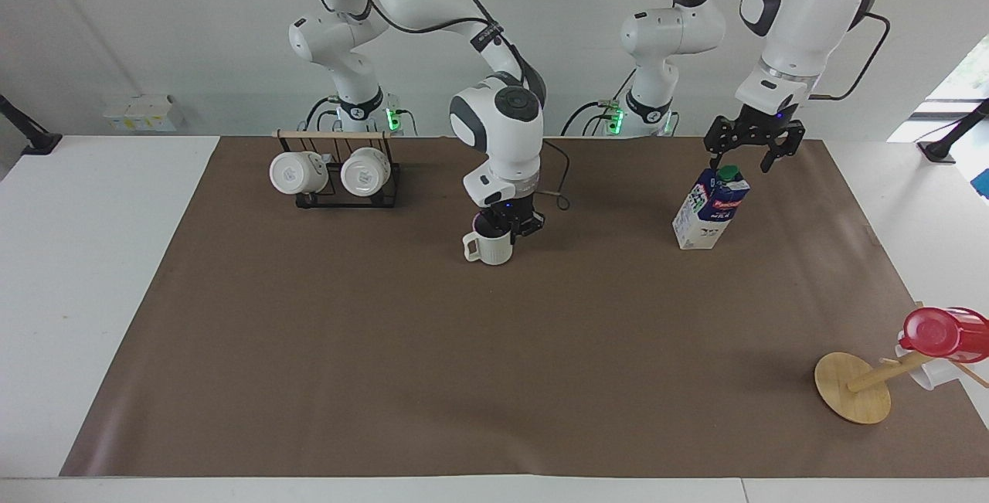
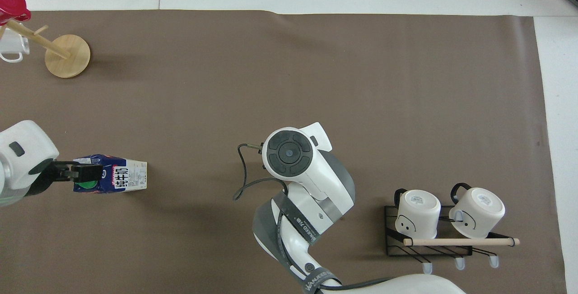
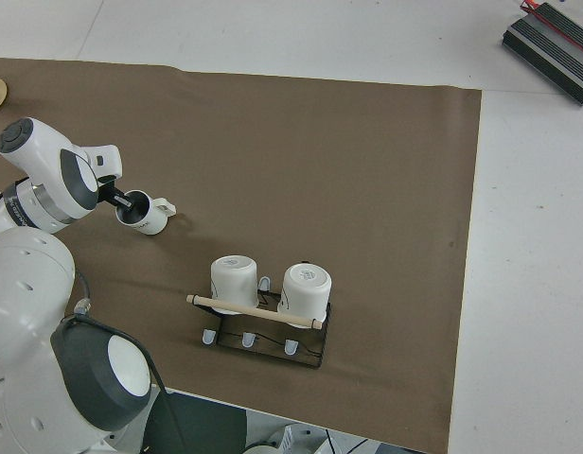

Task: Place cup and milk on table
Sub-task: 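Grasp the milk carton with the left gripper while the right gripper carries the mug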

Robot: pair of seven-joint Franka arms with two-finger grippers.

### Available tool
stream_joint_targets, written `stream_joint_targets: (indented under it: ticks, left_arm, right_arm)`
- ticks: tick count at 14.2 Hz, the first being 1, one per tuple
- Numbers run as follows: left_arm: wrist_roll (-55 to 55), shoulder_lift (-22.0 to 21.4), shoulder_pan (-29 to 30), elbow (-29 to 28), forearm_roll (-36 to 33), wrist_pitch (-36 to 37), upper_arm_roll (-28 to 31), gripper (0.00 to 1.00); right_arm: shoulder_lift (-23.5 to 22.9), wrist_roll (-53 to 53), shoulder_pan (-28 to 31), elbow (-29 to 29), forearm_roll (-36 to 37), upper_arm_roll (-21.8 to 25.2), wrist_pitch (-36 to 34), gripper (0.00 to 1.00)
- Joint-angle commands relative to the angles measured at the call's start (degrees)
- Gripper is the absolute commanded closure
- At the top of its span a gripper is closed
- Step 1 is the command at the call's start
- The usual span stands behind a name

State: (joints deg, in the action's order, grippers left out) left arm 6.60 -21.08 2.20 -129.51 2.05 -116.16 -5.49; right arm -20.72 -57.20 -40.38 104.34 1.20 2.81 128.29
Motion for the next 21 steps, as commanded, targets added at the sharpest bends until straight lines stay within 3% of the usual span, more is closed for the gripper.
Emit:
stream_joint_targets:
  ticks: [1, 4, 9, 12, 17, 21]
  left_arm:
    - [0.9, -1.7, -0.8, -4.2, 0.7, -4.0, 0.6, 0.0]
    - [0.9, -1.9, -0.8, -7.2, 0.7, -6.1, 0.6, 0.0]
    - [3.2, -2.0, -0.3, -12.3, 0.7, -12.8, 0.7, 0.0]
    - [3.2, -1.9, -0.8, -12.3, 0.7, -12.2, 0.6, 0.0]
    - [3.2, -1.6, -0.7, -11.7, 0.7, -11.2, 0.6, 0.46]
    - [2.2, -0.3, -0.8, -5.4, 0.7, -6.0, 0.4, 0.55]
  right_arm:
    - [-0.1, 0.8, 0.0, -0.5, 0.8, -0.1, 0.3, 0.34]
    - [0.7, 0.9, -0.5, -0.9, 2.1, -0.1, 0.1, 0.0]
    - [7.3, 3.0, 0.8, -0.8, 1.0, 0.1, -3.0, 0.0]
    - [11.5, 6.9, 3.0, -0.8, 0.7, 0.1, -8.0, 0.0]
    - [16.1, 19.2, 8.7, -0.4, -1.8, 0.2, -17.2, 0.0]
    - [19.0, 26.9, 14.6, -0.1, -1.8, 0.2, -21.9, 0.0]
